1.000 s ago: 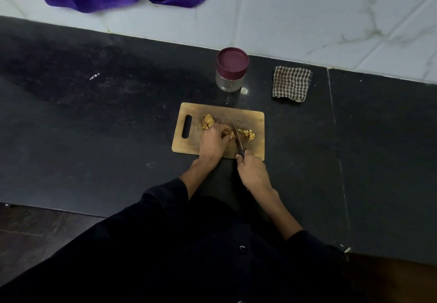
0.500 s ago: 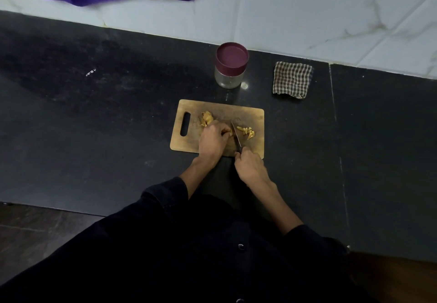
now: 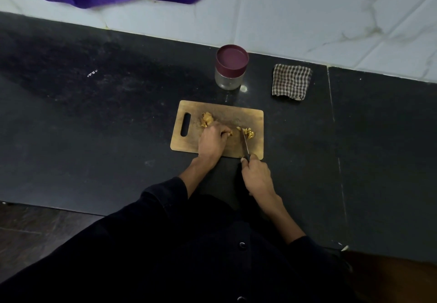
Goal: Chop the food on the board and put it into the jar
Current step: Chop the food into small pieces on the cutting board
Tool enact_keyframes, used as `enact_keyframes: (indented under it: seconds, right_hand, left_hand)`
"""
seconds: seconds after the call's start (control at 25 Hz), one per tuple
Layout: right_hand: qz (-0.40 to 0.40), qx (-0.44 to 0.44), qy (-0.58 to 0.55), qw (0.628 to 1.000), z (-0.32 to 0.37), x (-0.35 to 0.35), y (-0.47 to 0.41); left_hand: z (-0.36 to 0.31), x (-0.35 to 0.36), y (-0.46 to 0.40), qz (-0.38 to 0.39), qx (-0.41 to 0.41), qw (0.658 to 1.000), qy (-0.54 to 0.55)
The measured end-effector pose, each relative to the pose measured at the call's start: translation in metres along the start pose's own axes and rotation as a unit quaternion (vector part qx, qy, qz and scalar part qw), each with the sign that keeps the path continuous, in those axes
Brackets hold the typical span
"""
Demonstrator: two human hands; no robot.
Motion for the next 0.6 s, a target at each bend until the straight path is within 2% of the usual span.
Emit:
enact_keyframes:
  seconds: [0.28,0.6]
  right_hand:
    - [0.011,-0.04,0.021,0.999,0.022,0.004,-0.005]
    - [-0.002,-0.021,0.08,0.997,0.019,0.01,-0.01]
  left_hand:
    - [-0.001,0.0,-0.001,0.004,0.002,1.0,-0.013]
    - [0.001,0.003,-0.001,0.005,-0.001,1.0,-0.021]
Point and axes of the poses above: each hand's wrist, its own y-axis away from the middle knuckle, its own x-axis out of the palm, z = x × y, the point moved 5 cm from there along -y, towards the middle knuckle, and after that the axes turned 10 degrees about -y, right-handed, at the moved point
